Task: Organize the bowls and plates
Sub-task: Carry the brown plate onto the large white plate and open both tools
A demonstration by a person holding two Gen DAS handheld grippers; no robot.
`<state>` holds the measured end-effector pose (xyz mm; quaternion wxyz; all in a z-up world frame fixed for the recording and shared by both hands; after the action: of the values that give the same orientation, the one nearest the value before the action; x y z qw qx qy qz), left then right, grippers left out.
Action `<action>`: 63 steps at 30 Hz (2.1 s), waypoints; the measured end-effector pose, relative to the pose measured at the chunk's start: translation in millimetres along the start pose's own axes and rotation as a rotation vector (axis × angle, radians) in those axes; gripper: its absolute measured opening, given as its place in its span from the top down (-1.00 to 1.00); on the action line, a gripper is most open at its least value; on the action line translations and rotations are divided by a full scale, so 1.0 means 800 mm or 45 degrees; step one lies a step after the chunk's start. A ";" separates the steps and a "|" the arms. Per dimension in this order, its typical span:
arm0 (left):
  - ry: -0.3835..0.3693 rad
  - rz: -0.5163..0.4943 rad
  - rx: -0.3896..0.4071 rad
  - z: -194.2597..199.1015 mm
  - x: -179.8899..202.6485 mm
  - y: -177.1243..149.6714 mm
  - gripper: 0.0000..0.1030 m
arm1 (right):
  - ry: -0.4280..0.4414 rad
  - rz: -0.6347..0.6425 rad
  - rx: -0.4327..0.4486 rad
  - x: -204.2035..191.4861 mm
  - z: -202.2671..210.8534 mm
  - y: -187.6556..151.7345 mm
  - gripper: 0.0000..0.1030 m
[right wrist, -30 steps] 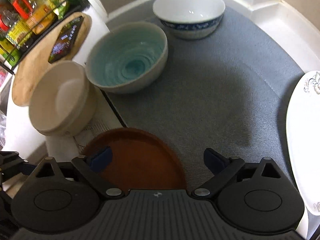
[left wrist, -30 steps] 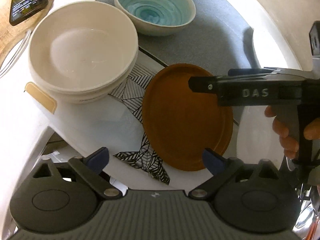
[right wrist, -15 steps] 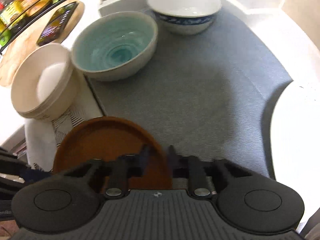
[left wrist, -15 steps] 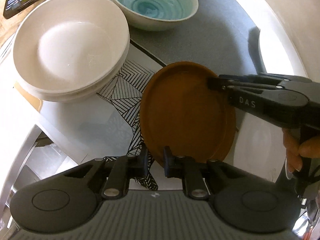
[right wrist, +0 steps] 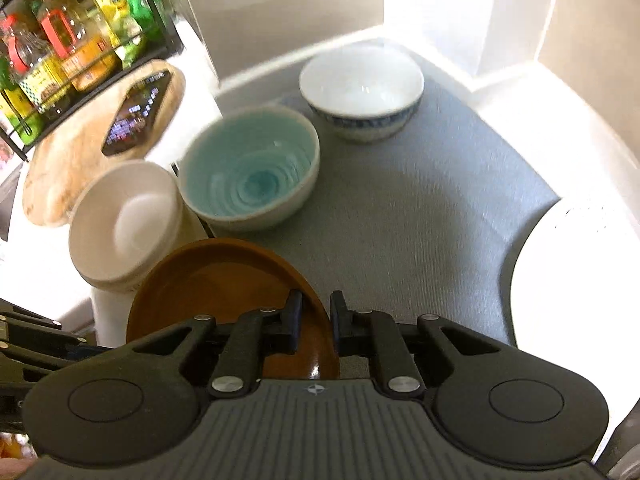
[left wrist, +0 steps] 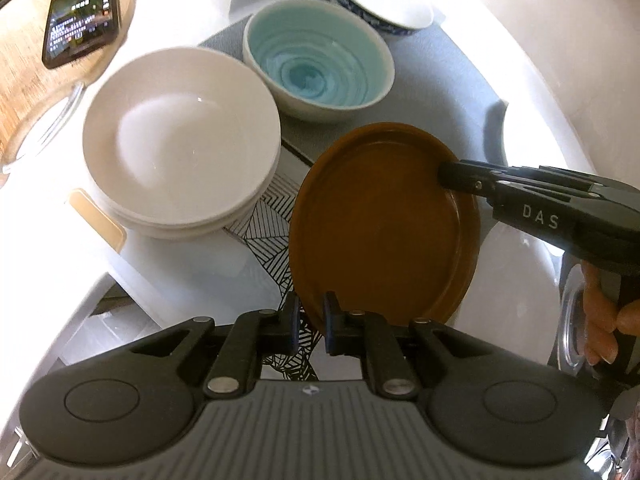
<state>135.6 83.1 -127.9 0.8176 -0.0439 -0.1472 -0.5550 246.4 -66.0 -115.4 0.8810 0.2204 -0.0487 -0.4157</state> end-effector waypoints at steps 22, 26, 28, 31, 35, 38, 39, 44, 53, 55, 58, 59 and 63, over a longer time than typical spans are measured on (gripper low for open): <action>-0.132 -0.526 -0.101 0.014 0.127 0.013 0.75 | -0.223 -0.375 0.141 0.071 0.122 -0.084 0.68; -0.148 -0.674 -0.168 -0.007 0.170 0.005 0.75 | -0.282 -0.514 0.109 0.099 0.126 -0.126 0.69; -0.141 -0.735 -0.194 -0.019 0.188 0.001 0.75 | -0.306 -0.576 0.090 0.111 0.125 -0.147 0.69; -0.121 -0.799 -0.236 -0.039 0.208 0.001 0.75 | -0.321 -0.652 0.057 0.126 0.118 -0.176 0.69; -0.083 -0.859 -0.264 -0.064 0.225 -0.003 0.75 | -0.320 -0.727 0.009 0.139 0.097 -0.203 0.69; -0.064 -0.878 -0.279 -0.075 0.229 -0.006 0.75 | -0.303 -0.762 -0.022 0.148 0.082 -0.215 0.69; -0.056 -0.885 -0.280 -0.078 0.231 -0.006 0.75 | -0.297 -0.768 -0.028 0.151 0.079 -0.219 0.69; -0.037 -0.898 -0.272 -0.088 0.242 -0.008 0.75 | -0.270 -0.781 -0.048 0.163 0.063 -0.226 0.69; -0.016 -0.860 -0.003 -0.046 0.241 0.003 -0.76 | -0.385 -0.676 0.053 0.159 0.078 -0.213 -0.52; 0.002 -0.837 0.058 -0.034 0.238 0.007 -0.79 | -0.401 -0.695 0.087 0.156 0.089 -0.214 -0.52; 0.054 -0.771 0.132 -0.022 0.231 0.011 -0.98 | -0.394 -0.797 0.153 0.151 0.105 -0.217 -0.60; 0.071 -0.758 0.150 -0.016 0.227 0.012 -1.00 | -0.389 -0.838 0.177 0.147 0.109 -0.219 -0.61; 0.106 -0.742 0.175 -0.013 0.219 0.003 -0.99 | -0.331 -0.932 0.236 0.121 0.115 -0.219 -0.61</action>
<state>199.1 -75.0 -86.6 0.6303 0.0784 -0.1573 -0.7562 160.5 -268.6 -117.3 0.6376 0.2473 -0.1151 -0.7205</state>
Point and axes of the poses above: each gripper's, at about its wrist camera, not at the fingertips, and z roughly against the way its jaws point, x to its right, y to its top, the point moved 2 cm from there along -z, roughly the way its jaws point, and after that the axes turned 6 degrees about -x, right-handed, at the moved point
